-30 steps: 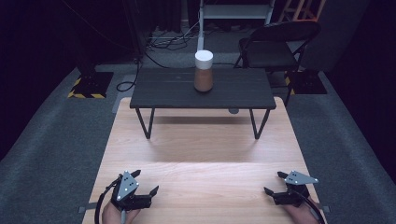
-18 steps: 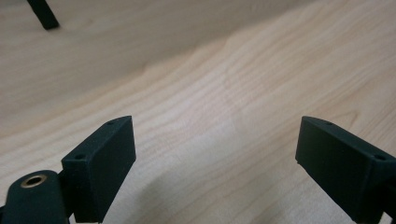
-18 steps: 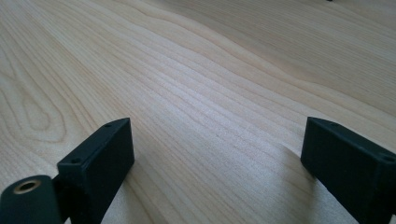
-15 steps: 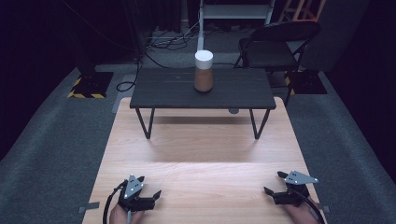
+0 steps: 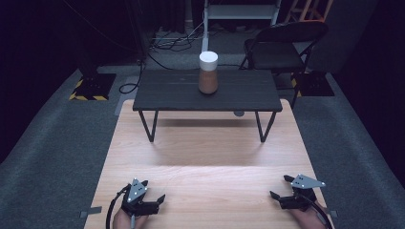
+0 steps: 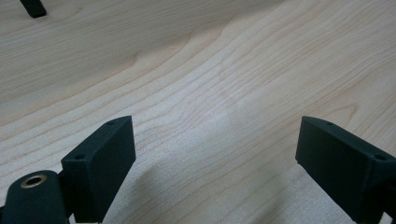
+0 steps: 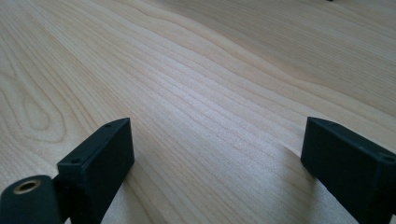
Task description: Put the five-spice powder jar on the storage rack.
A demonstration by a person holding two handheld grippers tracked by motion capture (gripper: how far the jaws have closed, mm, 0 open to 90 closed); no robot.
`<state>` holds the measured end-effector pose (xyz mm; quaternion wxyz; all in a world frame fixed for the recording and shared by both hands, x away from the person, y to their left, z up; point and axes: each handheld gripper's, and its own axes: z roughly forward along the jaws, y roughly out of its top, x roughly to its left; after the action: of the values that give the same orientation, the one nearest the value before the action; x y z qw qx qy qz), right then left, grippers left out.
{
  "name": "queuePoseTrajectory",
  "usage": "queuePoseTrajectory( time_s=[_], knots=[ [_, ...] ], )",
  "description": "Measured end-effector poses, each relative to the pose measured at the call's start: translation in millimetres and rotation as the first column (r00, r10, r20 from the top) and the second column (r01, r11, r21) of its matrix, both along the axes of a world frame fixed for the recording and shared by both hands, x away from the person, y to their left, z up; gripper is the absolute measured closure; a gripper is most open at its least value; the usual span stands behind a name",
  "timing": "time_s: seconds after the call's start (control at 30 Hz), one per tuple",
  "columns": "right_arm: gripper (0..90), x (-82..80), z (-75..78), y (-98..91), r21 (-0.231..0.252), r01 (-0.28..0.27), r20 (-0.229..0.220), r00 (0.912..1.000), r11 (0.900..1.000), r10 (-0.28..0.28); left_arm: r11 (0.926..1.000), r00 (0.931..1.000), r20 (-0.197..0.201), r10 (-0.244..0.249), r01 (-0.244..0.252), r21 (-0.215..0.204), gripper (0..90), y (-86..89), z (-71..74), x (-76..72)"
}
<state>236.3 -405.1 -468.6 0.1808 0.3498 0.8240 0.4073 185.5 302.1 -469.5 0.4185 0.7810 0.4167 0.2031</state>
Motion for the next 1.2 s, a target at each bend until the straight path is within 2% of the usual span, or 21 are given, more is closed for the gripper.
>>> queuePoseTrajectory(
  time_s=[1.2],
  knots=[
    [9.4, -0.3, -0.1, 0.1, 0.000, 0.001, 0.000, 1.0000, 1.0000, -0.001, 1.0000, 0.9999, -0.009, 0.007, -0.007, -0.003, 11.6, -1.1, -0.1, -0.4]
  ],
)
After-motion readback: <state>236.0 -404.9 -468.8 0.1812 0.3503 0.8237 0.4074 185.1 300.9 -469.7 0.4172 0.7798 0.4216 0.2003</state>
